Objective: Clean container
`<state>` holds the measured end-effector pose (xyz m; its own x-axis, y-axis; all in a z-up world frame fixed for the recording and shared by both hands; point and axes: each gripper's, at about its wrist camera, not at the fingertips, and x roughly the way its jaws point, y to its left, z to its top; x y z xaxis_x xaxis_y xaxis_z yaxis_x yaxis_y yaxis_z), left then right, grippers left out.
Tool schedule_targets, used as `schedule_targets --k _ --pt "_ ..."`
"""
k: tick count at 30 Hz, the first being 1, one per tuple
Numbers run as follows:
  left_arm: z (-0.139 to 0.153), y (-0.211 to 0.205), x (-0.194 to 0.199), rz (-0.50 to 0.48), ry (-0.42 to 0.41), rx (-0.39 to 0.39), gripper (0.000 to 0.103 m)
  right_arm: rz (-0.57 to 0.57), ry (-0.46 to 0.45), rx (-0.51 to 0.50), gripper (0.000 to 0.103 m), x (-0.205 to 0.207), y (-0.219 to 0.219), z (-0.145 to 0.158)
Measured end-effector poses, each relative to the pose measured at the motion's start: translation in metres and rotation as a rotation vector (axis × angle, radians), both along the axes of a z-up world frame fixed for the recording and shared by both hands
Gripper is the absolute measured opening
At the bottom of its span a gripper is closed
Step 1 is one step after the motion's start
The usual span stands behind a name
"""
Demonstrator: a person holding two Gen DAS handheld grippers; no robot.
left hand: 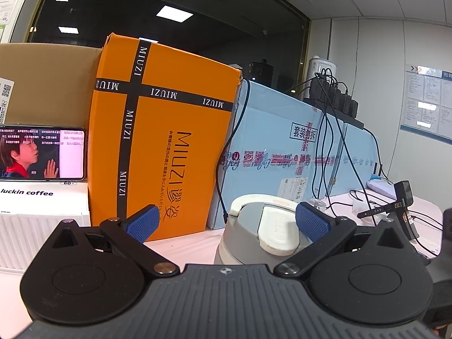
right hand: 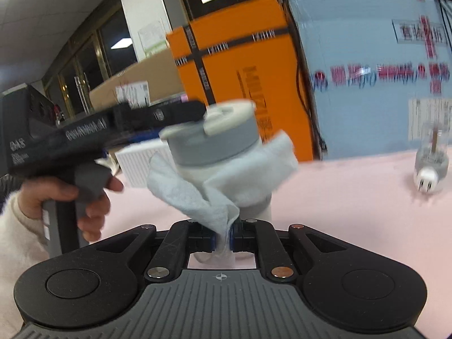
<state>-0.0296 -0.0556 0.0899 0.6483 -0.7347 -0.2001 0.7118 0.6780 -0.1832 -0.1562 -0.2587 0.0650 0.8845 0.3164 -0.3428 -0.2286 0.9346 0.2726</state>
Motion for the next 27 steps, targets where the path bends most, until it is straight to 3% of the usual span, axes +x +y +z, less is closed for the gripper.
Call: schedule_targets --k 1,4,6,10,17,27 --pt "0.0 0.0 0.0 0.001 -0.001 0.0 0.103 -0.004 -0.018 -0.001 0.009 -0.002 -0.001 0.004" --pt "0.0 0.0 0.0 -0.004 0.0 0.001 0.103 -0.035 -0.056 -0.037 0.026 -0.002 -0.002 0.013" --pt "0.0 0.0 0.0 -0.002 -0.001 0.001 0.103 -0.048 -0.066 -0.05 0.03 0.0 -0.004 0.015" --pt "0.0 0.001 0.0 0.0 0.001 -0.001 0.103 -0.037 -0.079 -0.027 0.029 0.002 -0.007 0.015" --pt "0.0 0.001 0.0 0.0 -0.001 -0.001 0.103 -0.007 -0.079 -0.022 0.013 -0.005 -0.002 0.012" --pt "0.0 0.001 -0.001 0.003 -0.003 0.0 0.103 0.0 0.025 0.037 0.009 0.003 -0.005 -0.013"
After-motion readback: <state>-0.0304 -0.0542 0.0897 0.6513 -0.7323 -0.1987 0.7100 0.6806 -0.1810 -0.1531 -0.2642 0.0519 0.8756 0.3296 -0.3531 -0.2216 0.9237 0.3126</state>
